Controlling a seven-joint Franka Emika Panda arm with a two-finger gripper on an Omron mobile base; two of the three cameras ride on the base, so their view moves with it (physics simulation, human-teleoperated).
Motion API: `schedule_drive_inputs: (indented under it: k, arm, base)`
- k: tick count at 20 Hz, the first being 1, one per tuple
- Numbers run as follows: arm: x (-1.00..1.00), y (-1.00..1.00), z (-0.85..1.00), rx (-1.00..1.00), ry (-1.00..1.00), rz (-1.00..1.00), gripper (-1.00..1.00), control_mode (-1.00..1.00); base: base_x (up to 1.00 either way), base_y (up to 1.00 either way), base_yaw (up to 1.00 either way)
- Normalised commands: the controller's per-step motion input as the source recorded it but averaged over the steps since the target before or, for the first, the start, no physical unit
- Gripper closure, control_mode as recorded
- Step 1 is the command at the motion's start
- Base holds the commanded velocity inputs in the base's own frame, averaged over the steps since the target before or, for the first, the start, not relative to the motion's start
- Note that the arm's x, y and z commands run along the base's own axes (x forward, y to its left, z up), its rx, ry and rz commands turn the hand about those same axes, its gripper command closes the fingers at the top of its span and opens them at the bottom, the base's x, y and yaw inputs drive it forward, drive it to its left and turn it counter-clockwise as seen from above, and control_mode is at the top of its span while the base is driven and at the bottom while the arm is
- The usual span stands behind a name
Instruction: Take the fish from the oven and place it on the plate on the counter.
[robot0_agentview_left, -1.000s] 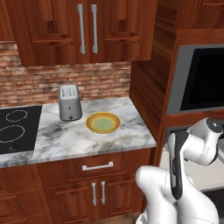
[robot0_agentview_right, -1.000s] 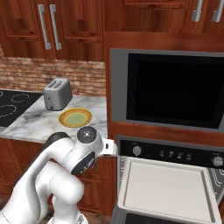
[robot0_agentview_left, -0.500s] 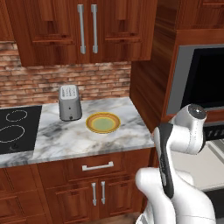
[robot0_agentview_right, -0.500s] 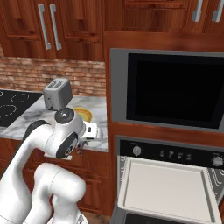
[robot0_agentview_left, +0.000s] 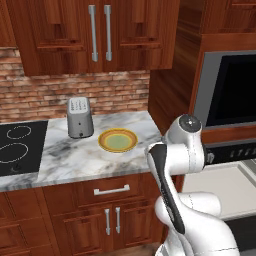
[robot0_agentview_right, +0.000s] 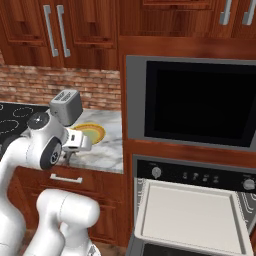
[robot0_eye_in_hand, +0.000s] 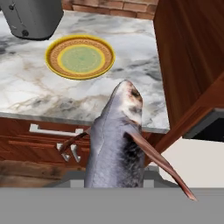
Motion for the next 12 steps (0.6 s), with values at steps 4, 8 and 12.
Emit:
schedule_drive_inputs:
  k: [4, 8, 12]
  arm:
    - [0.46, 0.55, 0.00, 0.00, -0.11, 0.00, 1.00, -1.00]
    - [0.44, 0.48, 0.00, 0.00, -0.10, 0.00, 1.00, -1.00]
    - [0.48, 0.36, 0.00, 0.02, -0.07, -0.01, 1.00, -1.00]
  base:
    - [0.00, 0.00, 0.00]
    - [0.00, 0.00, 0.00]
    - [0.00, 0.00, 0.00]
